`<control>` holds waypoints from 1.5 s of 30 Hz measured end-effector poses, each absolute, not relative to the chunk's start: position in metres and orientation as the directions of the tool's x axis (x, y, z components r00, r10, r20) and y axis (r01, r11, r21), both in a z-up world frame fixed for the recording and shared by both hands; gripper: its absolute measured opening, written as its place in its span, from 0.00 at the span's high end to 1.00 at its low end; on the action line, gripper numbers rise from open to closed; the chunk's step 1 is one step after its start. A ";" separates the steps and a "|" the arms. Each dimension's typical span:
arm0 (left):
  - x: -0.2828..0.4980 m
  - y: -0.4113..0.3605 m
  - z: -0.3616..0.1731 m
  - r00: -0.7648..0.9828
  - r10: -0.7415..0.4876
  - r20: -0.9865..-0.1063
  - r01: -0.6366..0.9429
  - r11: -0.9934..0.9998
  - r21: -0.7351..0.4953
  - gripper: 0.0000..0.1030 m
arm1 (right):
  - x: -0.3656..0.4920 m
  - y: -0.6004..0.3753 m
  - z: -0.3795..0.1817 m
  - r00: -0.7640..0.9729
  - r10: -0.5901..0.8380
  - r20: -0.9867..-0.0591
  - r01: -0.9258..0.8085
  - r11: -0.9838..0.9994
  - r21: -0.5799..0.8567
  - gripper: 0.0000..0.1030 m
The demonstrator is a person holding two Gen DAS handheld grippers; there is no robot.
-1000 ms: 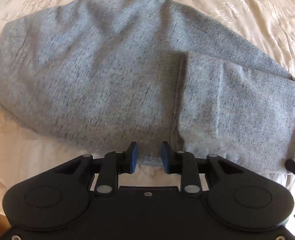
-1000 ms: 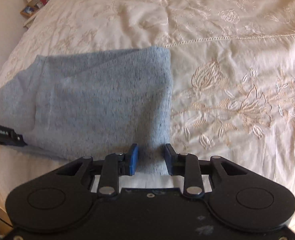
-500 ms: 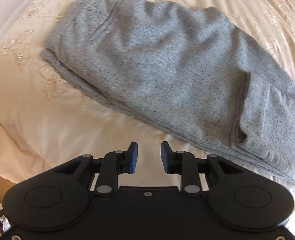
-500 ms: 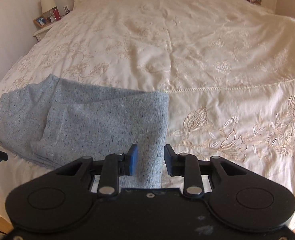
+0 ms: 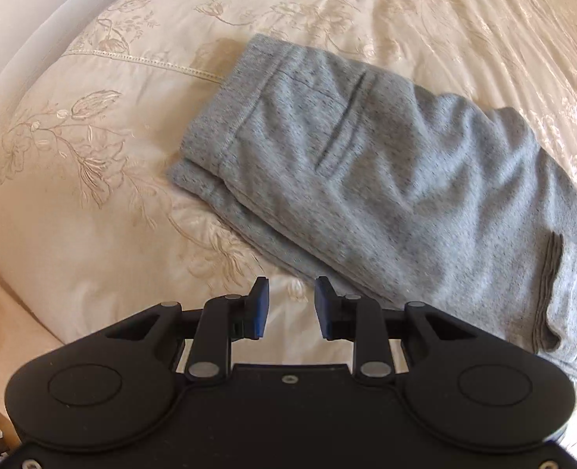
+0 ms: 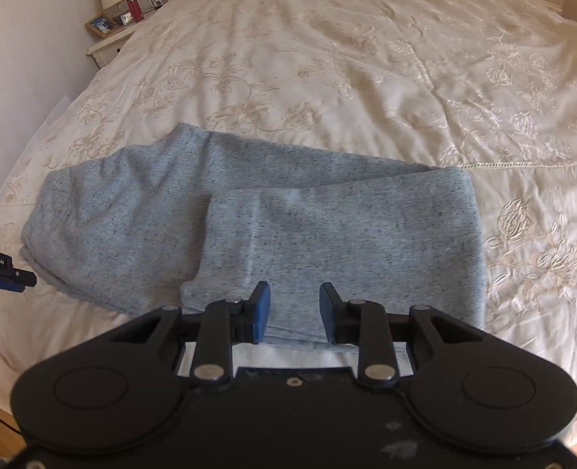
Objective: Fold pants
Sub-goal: 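Move the left gripper to the waistband end and grasp it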
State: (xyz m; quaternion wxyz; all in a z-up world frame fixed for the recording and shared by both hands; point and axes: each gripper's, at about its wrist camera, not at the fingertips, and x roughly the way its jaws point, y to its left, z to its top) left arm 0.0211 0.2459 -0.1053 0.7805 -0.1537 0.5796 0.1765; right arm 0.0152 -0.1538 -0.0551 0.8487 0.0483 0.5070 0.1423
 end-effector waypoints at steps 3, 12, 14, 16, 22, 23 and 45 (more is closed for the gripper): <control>0.030 0.280 -0.104 0.298 0.061 -0.953 -0.485 0.869 -0.096 0.62 | 0.007 -0.124 -0.050 0.440 0.282 -0.852 -0.139 0.959 0.246 0.71; 0.071 0.351 -0.125 0.276 0.021 -0.961 -0.456 0.883 -0.111 0.48 | -0.014 -0.061 -0.045 0.434 0.236 -0.869 -0.098 0.972 0.215 0.71; 0.068 0.354 -0.136 0.264 -0.013 -0.964 -0.449 0.884 -0.135 0.46 | -0.017 -0.051 -0.043 0.432 0.229 -0.872 -0.093 0.973 0.210 0.71; 0.064 0.355 -0.148 0.254 -0.044 -0.966 -0.448 0.880 -0.157 0.40 | -0.023 -0.045 -0.040 0.431 0.223 -0.875 -0.088 0.975 0.205 0.71; 0.058 0.358 -0.151 0.295 -0.078 -0.952 -0.460 0.862 -0.214 0.38 | -0.025 -0.033 -0.039 0.421 0.204 -0.884 -0.079 0.979 0.188 0.71; 0.057 0.361 -0.148 0.306 -0.082 -0.948 -0.461 0.859 -0.223 0.38 | -0.024 -0.032 -0.039 0.420 0.202 -0.885 -0.077 0.979 0.187 0.71; 0.041 0.377 -0.149 0.375 -0.314 -0.872 -0.328 0.835 -0.442 0.39 | -0.005 -0.001 -0.035 0.397 0.218 -0.892 -0.129 0.975 0.181 0.71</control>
